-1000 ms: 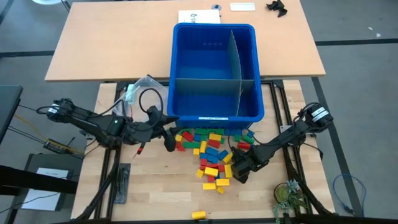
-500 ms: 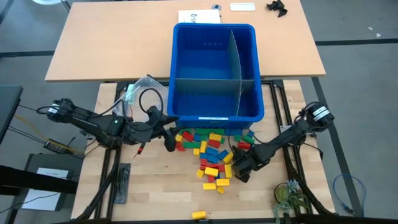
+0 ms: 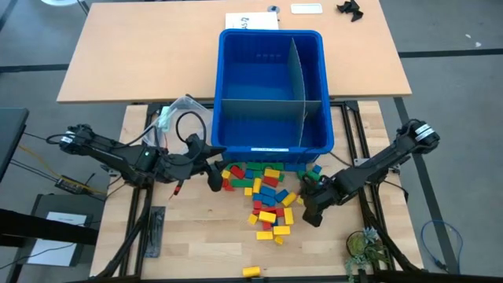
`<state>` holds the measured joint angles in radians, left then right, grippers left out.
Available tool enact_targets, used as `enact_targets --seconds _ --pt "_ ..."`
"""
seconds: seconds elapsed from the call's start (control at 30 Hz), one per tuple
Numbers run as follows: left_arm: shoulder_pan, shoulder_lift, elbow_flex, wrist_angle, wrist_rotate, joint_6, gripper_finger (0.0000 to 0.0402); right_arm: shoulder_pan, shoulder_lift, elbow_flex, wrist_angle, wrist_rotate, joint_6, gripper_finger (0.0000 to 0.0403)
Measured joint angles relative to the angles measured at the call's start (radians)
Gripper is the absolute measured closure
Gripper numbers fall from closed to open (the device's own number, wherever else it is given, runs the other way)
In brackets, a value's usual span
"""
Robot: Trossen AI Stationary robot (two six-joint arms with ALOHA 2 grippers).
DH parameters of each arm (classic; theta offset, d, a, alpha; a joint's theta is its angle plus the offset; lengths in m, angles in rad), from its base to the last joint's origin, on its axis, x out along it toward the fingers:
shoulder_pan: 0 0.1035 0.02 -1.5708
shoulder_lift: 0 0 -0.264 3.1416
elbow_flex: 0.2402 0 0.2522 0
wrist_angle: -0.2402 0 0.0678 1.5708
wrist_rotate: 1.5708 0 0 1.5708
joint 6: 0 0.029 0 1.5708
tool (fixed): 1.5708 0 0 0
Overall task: Sort blocks
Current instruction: Put the yellow block into the blue bin
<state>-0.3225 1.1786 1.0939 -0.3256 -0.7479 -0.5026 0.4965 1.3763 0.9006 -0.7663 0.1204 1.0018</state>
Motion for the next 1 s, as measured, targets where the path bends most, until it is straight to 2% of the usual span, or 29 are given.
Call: enact_targets --seconds 0.47,0.83,1.0 --pt "0.0 0.0 0.0 0.0 0.0 0.0 0.0188 -0.035 -0.187 0.001 0.272 0.179 -0.196 0.0273" --pt "0.0 0.0 0.0 0.0 0.0 0.0 0.0188 -0.165 -0.253 0.004 0.504 0.192 -0.4 0.0273" --pt "0.0 0.0 0.0 0.0 0.0 0.0 0.0188 -0.259 -0.252 0.09 0.48 0.194 -0.511 0.0273"
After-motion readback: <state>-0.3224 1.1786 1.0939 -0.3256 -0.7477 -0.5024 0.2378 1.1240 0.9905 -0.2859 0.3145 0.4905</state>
